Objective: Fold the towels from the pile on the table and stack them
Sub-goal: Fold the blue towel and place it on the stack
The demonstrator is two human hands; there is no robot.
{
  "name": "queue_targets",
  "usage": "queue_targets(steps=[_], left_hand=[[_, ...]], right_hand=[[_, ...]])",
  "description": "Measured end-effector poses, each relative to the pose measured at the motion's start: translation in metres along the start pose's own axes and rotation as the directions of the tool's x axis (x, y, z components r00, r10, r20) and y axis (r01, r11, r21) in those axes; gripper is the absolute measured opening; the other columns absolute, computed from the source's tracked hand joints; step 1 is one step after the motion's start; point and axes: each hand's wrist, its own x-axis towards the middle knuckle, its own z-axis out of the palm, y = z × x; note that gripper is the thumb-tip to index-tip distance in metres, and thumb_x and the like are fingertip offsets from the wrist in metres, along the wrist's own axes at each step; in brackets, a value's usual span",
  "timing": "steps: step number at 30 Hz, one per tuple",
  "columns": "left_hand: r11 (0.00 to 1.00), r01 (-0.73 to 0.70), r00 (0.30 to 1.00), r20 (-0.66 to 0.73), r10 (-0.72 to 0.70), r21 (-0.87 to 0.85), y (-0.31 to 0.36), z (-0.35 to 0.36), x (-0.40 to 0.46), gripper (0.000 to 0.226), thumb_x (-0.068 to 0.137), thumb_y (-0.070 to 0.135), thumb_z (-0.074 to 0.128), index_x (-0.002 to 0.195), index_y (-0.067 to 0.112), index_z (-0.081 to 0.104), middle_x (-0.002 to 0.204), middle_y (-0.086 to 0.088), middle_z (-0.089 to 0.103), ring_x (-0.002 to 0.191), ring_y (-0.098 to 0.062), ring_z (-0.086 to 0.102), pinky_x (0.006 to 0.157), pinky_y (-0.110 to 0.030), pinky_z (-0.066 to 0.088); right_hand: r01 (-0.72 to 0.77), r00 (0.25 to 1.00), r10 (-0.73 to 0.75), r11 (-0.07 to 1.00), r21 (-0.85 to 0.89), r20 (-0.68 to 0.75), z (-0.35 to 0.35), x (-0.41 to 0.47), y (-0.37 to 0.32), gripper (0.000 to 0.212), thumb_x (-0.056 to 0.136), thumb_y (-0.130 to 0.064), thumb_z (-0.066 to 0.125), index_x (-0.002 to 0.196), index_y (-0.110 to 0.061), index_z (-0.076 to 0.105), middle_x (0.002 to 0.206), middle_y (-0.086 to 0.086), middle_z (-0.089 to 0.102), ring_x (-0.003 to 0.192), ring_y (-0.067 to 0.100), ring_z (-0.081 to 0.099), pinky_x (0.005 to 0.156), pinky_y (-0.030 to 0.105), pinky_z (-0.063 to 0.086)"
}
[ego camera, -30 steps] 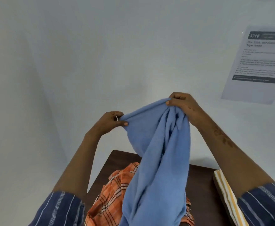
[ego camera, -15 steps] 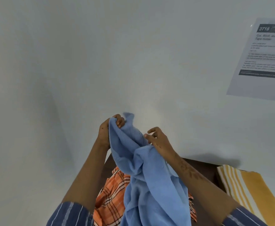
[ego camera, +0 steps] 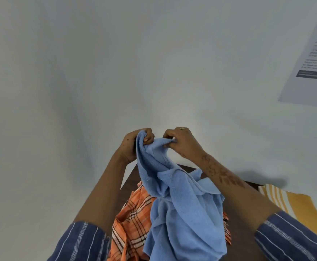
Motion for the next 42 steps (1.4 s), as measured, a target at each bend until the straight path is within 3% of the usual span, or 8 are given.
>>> queue_targets(steps=[10,16,19,21,25,32,37,42], left_hand=[[0.777,-0.079,0.966,-0.145,0.215,0.625,0.003,-0.003,-0.034,0.035,0.086,0.004,0.034,0.098,0.002,0.067,0.101,0.002,0.070,0.106,-0.010,0.059,0.097,-0.024,0.045],[0.147,-0.024,0.580,-0.106,0.808,0.989,-0.034,0.054,-0.046,0.019,0.085,0.021,0.051,0.085,0.012,0.067,0.086,0.006,0.065,0.092,-0.007,0.045,0.087,-0.024,0.036],[0.485,0.166,0.951,-0.269,0.151,0.859,-0.053,0.071,-0.024,0.015,0.083,0.025,0.060,0.091,0.016,0.069,0.086,0.003,0.066,0.090,-0.012,0.058,0.084,-0.025,0.044],[0.229,0.622,0.755,-0.498,-0.425,0.748,-0.069,0.066,-0.014,0.030,0.078,0.032,0.071,0.106,0.024,0.063,0.107,0.009,0.060,0.106,-0.012,0.055,0.092,-0.019,0.041],[0.207,0.306,0.948,-0.277,-0.156,0.929,-0.113,0.040,-0.040,0.044,0.086,0.027,0.066,0.128,0.020,0.056,0.133,-0.003,0.052,0.121,-0.019,0.048,0.102,-0.030,0.038],[0.572,0.196,0.911,-0.363,0.193,0.796,-0.062,0.011,-0.055,0.006,0.076,0.021,0.066,0.080,0.023,0.070,0.083,0.010,0.061,0.075,-0.001,0.054,0.073,-0.015,0.040],[0.482,0.268,0.872,-0.423,0.247,0.834,-0.018,-0.042,-0.082,0.021,0.080,0.006,0.070,0.074,0.025,0.064,0.091,-0.006,0.058,0.078,-0.014,0.053,0.071,-0.020,0.040],[0.351,0.379,0.897,-0.433,0.089,0.857,-0.052,-0.042,-0.071,0.009,0.080,0.006,0.067,0.081,0.015,0.066,0.097,-0.004,0.062,0.081,-0.013,0.058,0.064,-0.011,0.038]], right_hand=[[-0.188,0.981,0.189,0.981,-0.037,0.038,-0.026,0.004,0.011,0.018,0.089,-0.027,0.060,0.089,-0.012,0.070,0.082,0.005,0.070,0.076,0.020,0.061,0.072,0.033,0.045],[-0.198,0.980,0.200,0.965,-0.174,-0.005,-0.015,0.020,0.001,0.022,0.093,-0.022,0.053,0.097,-0.008,0.070,0.094,0.007,0.064,0.087,0.022,0.059,0.073,0.028,0.042],[-0.209,0.971,0.225,0.963,-0.173,0.082,-0.009,0.022,0.002,0.021,0.091,-0.020,0.056,0.093,-0.006,0.071,0.093,0.009,0.068,0.087,0.024,0.062,0.075,0.033,0.048],[-0.209,0.961,0.236,0.960,-0.185,0.141,-0.003,0.019,0.004,0.019,0.090,-0.021,0.056,0.092,-0.009,0.071,0.091,0.008,0.070,0.085,0.024,0.063,0.073,0.032,0.050],[-0.240,0.942,0.277,0.951,-0.193,0.191,0.003,0.006,0.017,0.016,0.088,-0.019,0.057,0.093,-0.010,0.069,0.090,0.009,0.069,0.083,0.023,0.063,0.073,0.035,0.051],[-0.227,0.970,0.237,0.959,-0.168,0.046,-0.001,-0.013,0.051,0.015,0.085,-0.006,0.057,0.090,-0.007,0.072,0.090,0.009,0.064,0.088,0.025,0.058,0.072,0.027,0.039],[-0.351,0.925,0.343,0.936,-0.019,-0.164,-0.012,-0.024,0.068,0.014,0.085,-0.003,0.058,0.089,-0.004,0.072,0.090,0.014,0.066,0.084,0.026,0.059,0.074,0.032,0.045],[-0.358,0.934,0.357,0.931,0.073,0.031,0.008,-0.032,0.069,0.014,0.082,-0.005,0.060,0.086,-0.013,0.071,0.087,0.000,0.069,0.082,0.016,0.062,0.072,0.022,0.046]])
